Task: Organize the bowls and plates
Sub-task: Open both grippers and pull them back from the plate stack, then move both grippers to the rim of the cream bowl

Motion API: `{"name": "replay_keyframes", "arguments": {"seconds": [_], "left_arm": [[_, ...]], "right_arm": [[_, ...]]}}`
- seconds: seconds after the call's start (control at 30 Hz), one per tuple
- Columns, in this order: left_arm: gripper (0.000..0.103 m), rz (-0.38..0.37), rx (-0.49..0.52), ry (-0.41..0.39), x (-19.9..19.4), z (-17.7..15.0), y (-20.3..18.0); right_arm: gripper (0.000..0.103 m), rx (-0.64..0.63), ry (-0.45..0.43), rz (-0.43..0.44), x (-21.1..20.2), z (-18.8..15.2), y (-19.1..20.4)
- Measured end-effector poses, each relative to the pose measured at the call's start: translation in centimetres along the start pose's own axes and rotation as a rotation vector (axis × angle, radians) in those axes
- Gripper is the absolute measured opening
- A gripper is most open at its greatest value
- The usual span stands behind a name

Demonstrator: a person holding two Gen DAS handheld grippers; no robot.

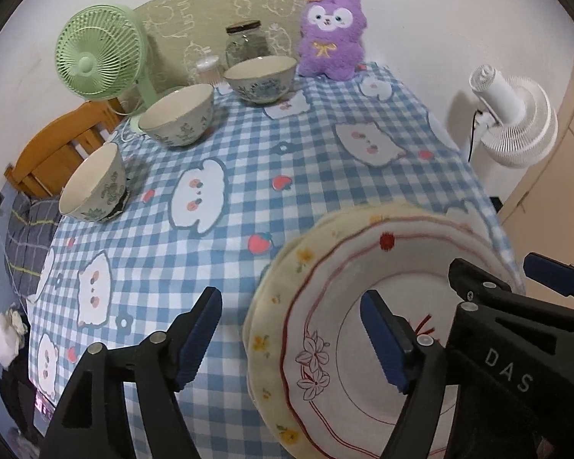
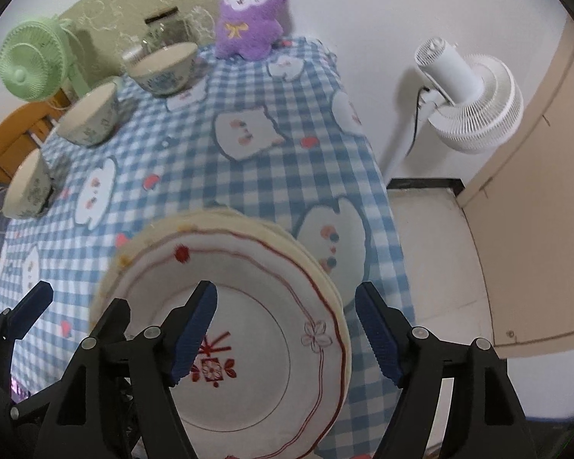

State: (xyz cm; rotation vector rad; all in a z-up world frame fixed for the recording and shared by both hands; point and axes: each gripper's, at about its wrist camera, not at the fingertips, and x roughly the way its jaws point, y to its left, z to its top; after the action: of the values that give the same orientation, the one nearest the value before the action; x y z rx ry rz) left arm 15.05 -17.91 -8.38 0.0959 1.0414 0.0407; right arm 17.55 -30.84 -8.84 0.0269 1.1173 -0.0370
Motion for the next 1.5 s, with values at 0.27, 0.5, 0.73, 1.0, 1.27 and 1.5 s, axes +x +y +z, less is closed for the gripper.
{"name": "replay_keyframes", "arguments": {"seconds": [0.27, 0.5, 0.73, 1.0, 1.27, 1.5], "left_arm": [[0.083, 0.035, -0.042, -0.05, -2.8, 2.1, 1.5], [0.083, 0.018, -0.11, -0.058, -4.7, 3.3, 3.6], [0.083, 0.015, -0.133, -0.097, -6.1, 3.8, 5.7], [0.083, 0.005, -0.094, -0.12, -7.0, 4.6, 8.6], [0.083, -0.026, -0.079, -0.144, -7.4, 5.4, 12.9], [0.083, -0.054, -0.074, -0.145, -7.2, 5.8, 16.5]], "right_arm": [[0.079, -0.029, -0.033, 0.058, -2.9, 2.1, 1.1], [0.08, -0.069, -0.088, 0.089, -5.8, 3.3, 2.8], [0.081, -0.072, -0.149, 0.078, -7.7, 3.5, 4.7], [0.081, -0.054, -0.216, 0.028, -9.9, 3.6, 8.4], [0.081, -0.055, -0.239, 0.028, -11.1, 3.9, 12.9], [0.081, -0.03, -0.25, 0.036, -11.6, 4.3, 16.7]]}}
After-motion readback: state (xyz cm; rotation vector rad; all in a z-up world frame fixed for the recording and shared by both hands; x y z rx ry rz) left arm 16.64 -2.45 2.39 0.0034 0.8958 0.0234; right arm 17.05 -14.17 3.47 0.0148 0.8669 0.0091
